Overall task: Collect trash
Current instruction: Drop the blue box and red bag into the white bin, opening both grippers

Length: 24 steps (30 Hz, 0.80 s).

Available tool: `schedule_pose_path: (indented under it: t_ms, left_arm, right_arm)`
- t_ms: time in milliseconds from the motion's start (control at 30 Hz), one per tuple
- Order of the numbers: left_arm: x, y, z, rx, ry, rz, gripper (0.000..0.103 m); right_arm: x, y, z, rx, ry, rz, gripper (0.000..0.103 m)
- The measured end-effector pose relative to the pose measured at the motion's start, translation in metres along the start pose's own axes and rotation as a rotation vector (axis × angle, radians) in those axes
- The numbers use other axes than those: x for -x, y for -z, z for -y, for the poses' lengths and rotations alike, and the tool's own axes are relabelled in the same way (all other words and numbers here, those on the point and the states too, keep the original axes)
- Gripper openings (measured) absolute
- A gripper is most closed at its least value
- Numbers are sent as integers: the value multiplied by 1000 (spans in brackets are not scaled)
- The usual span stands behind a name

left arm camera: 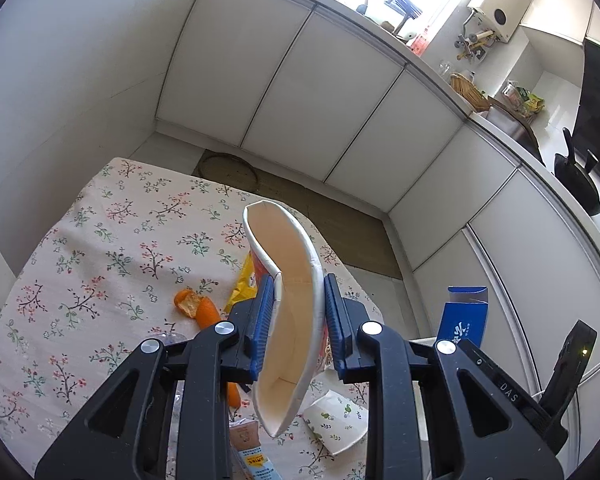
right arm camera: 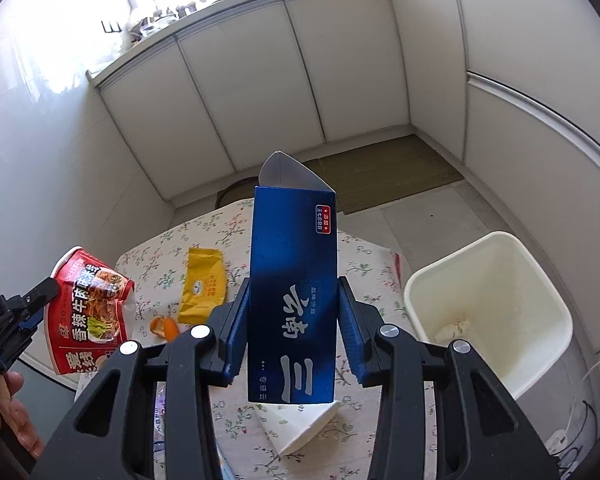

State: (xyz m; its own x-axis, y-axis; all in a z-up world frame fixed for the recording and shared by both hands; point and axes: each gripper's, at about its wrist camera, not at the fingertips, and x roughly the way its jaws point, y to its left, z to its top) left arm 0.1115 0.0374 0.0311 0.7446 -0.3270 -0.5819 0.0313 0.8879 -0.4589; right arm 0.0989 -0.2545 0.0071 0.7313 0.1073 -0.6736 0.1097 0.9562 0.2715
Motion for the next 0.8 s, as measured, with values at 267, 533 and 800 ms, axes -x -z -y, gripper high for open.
schedule_pose_path:
  t_ms: [267, 533, 800]
  left_arm:
    - [-18, 14, 31, -34, 37, -33, 25]
    - [-38, 30, 72, -63, 86, -62, 25]
    - [-67, 62, 135, -119, 163, -114, 25]
  right_arm:
    - [11, -12, 70, -97, 129, 3, 40]
    - [29, -14, 129, -190, 229, 8, 44]
    - [57, -14, 171, -258, 283, 59, 79]
